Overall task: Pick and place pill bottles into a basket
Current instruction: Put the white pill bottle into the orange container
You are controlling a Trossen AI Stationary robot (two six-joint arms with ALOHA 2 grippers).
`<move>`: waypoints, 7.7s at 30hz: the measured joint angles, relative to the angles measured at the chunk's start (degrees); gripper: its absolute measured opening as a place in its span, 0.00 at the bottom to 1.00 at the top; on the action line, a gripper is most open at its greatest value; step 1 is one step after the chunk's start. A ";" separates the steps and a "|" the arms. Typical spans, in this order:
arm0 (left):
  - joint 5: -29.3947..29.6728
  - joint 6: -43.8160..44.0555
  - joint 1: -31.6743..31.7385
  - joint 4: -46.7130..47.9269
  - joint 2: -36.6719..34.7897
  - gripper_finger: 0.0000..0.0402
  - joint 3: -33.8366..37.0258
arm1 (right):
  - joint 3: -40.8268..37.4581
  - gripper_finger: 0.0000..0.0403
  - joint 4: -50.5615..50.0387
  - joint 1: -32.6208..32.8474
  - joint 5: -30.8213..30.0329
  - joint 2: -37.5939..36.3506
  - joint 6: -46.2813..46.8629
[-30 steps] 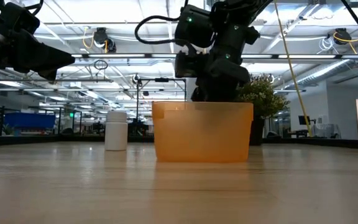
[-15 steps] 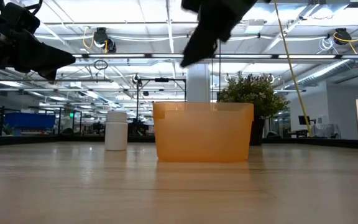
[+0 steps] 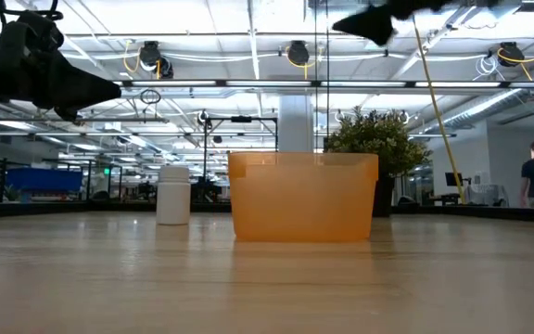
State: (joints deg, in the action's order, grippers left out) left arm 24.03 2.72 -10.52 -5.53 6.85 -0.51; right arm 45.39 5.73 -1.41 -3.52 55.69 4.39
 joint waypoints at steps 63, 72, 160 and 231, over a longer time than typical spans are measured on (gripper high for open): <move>-9.74 6.48 6.54 12.38 39.16 0.17 -26.38 | -42.93 0.84 3.56 -4.26 -9.99 -52.46 0.49; -11.11 2.28 7.89 36.49 59.23 0.17 -48.95 | -42.99 0.84 2.46 -4.27 -9.95 -52.46 0.65; -22.94 -7.56 12.76 53.54 91.43 0.40 -65.68 | -43.08 0.84 1.02 -4.21 -9.69 -52.44 2.90; -25.34 -17.07 12.81 58.67 107.32 0.40 -89.68 | -43.06 0.84 0.23 -4.22 -9.91 -52.44 3.95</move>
State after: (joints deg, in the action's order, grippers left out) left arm -1.30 -14.35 2.28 53.14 114.17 -90.19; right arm 2.33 5.96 -5.63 -13.43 3.25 8.34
